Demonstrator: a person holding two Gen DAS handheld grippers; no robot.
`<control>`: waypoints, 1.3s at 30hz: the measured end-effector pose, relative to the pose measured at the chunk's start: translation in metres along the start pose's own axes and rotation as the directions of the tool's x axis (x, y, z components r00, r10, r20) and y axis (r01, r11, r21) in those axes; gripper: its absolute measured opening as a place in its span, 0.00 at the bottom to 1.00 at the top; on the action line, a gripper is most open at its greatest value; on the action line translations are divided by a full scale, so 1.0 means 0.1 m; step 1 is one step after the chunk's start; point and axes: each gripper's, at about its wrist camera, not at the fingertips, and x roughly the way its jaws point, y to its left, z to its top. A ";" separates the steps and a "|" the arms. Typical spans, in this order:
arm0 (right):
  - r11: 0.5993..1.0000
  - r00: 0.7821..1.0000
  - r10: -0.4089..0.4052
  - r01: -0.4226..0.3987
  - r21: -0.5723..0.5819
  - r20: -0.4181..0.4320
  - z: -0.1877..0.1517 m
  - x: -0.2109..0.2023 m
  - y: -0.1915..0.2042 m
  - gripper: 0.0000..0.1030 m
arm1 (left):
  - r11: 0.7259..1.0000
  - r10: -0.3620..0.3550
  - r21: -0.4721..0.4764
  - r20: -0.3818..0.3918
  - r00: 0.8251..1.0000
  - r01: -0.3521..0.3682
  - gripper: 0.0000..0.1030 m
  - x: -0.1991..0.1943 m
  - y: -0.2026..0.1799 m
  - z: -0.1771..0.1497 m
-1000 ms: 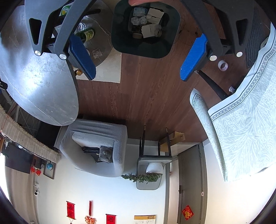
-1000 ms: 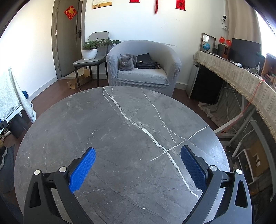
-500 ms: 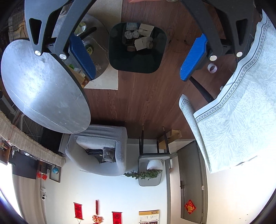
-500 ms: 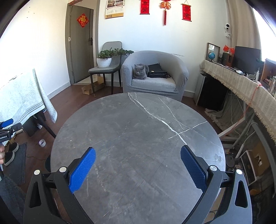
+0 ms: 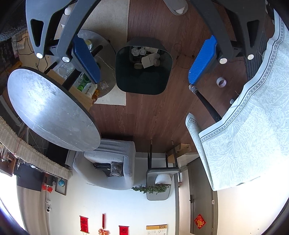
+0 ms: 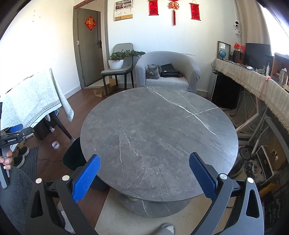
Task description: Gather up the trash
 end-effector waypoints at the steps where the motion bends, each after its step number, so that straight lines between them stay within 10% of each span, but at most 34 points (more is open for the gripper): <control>1: 1.000 1.000 0.001 -0.001 0.005 -0.003 -0.03 0.02 -0.01 0.97 | 1.000 0.002 0.004 -0.005 1.000 -0.002 0.97 0.02 0.01 -0.02; 39: 0.999 1.000 0.012 -0.012 0.031 -0.020 -0.11 0.09 -0.05 0.97 | 0.999 0.003 -0.043 -0.024 1.000 -0.004 0.97 0.07 0.10 -0.13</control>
